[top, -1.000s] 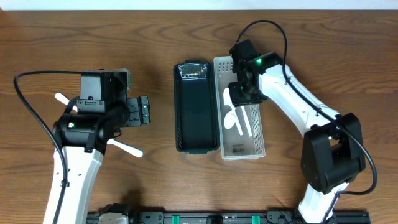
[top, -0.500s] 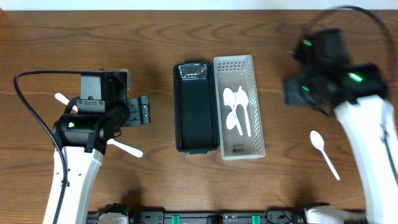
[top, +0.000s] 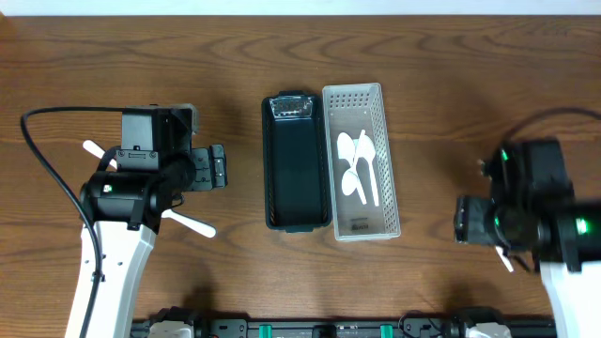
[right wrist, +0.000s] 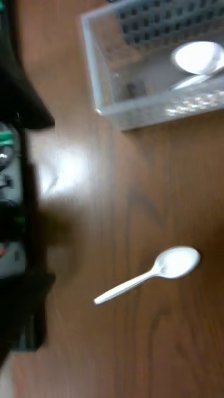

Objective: Pack container
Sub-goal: 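Move the right gripper to the last white spoon and grasp it, then lower the spoon into the white basket and release it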

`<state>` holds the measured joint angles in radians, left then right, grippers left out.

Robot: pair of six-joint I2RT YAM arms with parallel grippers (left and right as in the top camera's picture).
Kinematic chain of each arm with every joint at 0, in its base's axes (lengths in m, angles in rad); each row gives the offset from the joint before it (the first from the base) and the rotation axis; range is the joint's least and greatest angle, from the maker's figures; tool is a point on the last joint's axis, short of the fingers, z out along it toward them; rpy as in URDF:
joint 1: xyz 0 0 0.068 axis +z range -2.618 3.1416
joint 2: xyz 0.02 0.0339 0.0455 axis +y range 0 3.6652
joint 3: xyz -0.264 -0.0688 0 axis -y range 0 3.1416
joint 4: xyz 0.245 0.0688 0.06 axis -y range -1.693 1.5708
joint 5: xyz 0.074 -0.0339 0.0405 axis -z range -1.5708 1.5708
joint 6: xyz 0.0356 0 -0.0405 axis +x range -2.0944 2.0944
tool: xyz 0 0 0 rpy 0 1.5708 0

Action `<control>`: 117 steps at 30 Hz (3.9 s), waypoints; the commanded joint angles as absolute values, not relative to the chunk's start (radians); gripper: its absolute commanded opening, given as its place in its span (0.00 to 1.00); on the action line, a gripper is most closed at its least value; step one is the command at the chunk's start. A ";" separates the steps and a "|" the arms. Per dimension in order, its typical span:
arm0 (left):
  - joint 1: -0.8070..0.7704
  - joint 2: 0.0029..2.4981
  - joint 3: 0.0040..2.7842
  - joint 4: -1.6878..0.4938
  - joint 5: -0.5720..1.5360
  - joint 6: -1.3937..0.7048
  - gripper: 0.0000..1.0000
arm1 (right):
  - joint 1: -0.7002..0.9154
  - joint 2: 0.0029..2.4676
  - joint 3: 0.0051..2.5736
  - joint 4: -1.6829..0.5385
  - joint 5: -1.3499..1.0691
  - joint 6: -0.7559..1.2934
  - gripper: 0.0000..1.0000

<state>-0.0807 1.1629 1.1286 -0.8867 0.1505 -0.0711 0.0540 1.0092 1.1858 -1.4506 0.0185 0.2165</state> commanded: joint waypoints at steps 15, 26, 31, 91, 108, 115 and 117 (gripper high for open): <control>-0.084 1.163 1.150 -0.889 0.146 -0.064 0.87 | -0.344 1.332 1.045 -1.134 -0.006 -0.141 0.91; -0.084 1.163 1.150 -0.889 0.146 -0.064 0.87 | -0.345 1.628 1.045 -1.054 0.041 -0.263 0.88; -0.084 1.163 1.150 -0.889 0.146 -0.064 0.87 | -0.345 1.678 1.044 -1.066 0.041 -0.270 0.88; -0.084 1.163 1.150 -0.890 0.146 -0.057 0.87 | 0.054 1.684 1.585 -1.087 -0.069 0.153 0.01; -0.084 1.163 1.150 -0.900 0.146 -0.057 0.98 | 0.435 1.861 1.600 -1.084 -0.083 0.319 0.01; -0.084 1.163 1.150 -0.901 0.146 -0.057 0.98 | 0.445 1.949 1.596 -1.095 -0.088 0.312 0.09; -0.084 1.163 1.150 -0.901 0.146 -0.057 0.98 | 0.447 1.948 1.596 -1.087 -0.087 0.305 0.19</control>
